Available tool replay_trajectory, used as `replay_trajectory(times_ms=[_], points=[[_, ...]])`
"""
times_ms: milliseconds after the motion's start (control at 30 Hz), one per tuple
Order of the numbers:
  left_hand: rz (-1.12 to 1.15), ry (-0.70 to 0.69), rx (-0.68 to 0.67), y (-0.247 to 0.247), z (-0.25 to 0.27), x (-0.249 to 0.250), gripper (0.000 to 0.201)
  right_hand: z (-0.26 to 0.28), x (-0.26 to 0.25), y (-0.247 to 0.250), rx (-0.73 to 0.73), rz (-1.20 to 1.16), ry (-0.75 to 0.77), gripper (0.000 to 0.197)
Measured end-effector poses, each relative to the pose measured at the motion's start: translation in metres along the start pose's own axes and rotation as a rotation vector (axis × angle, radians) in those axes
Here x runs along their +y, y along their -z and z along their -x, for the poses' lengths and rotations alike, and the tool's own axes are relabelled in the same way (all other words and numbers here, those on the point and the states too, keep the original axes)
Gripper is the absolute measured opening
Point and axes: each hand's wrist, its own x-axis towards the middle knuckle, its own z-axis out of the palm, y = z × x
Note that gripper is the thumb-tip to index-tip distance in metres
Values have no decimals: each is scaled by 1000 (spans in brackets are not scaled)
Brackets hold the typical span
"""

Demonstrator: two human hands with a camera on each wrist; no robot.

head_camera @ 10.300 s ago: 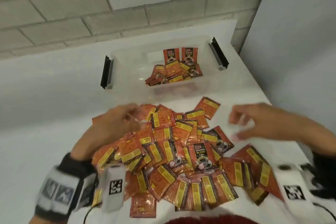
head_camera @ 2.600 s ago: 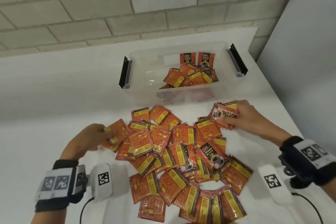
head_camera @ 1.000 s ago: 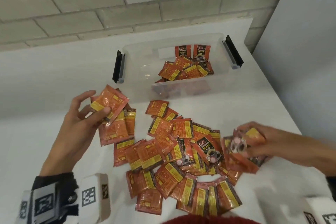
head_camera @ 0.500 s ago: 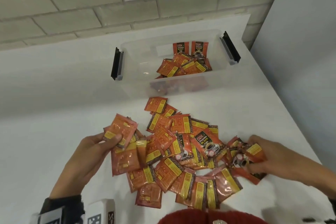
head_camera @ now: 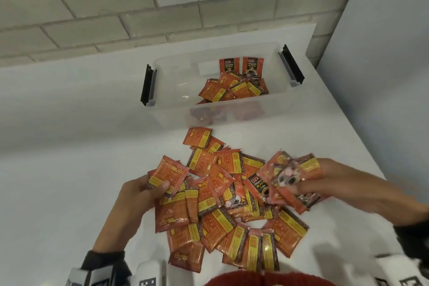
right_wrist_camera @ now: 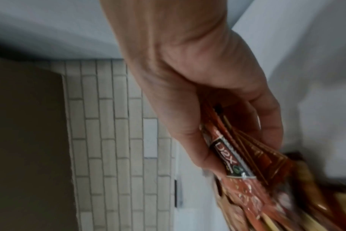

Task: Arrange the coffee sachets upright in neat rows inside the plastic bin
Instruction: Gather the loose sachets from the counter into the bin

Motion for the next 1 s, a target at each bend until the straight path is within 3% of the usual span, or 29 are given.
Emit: replay_trajectory(times_ms=[167,367,667,900,1000], points=[[108,40,-75,-6,-3,13,20,-22,16,-24,-39,78,-33,28],[233,19,-151,-20,-12,50,29,-24,5,-5,-39,142,-11,18],[412,-62,-234,-43,-54,134,15,-33,-74,45,16,-51,166,61],[426,8,-173,-67,-113,187,6,-95,-132,61,216,-174,206,34],[413,20,-158,-77,-133,191,7,-132,-142,65,262,-158,134,40]])
